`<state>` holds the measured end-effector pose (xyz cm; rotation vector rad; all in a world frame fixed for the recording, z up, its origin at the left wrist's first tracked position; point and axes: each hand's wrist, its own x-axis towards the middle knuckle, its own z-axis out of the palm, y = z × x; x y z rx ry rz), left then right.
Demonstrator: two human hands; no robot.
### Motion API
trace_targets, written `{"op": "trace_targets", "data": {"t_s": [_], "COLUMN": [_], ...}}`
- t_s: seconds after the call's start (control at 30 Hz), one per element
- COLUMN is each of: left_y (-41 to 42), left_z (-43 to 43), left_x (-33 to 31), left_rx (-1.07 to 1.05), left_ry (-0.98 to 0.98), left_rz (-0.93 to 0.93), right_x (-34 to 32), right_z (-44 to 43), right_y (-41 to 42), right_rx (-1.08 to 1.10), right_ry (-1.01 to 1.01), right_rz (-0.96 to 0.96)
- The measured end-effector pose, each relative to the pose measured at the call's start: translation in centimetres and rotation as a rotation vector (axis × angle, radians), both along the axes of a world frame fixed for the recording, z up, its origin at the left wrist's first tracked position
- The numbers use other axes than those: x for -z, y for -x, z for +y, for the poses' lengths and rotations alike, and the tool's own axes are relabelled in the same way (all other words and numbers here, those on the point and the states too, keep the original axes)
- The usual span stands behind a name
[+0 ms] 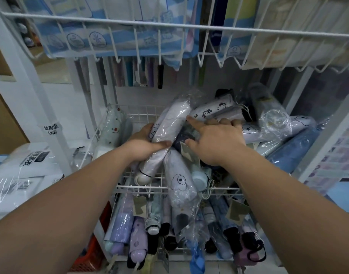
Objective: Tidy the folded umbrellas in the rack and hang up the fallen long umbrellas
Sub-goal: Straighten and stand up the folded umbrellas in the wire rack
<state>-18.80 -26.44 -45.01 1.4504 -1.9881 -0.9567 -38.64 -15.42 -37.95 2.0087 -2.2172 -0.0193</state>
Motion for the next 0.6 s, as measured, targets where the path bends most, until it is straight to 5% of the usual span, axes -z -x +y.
{"op": "trace_targets", "data": {"t_s": [0.37, 0.6], "left_y": [-0.3, -2.0], "left_z": [2.3, 3.6], "left_x": [0.2, -0.4], "left_rx": [-0.143, -0.368], "left_ry": [0.065, 0.092], "left_rz": [0.039, 0.193], "right_x": [-0.5, -2.6], "right_z": [0.8, -5.0], "right_y": [-2.3, -7.0], "right_rx": [-0.080, -0.158], "right_ry": [0.143, -0.064], "right_rz": [0.116, -0.392]}}
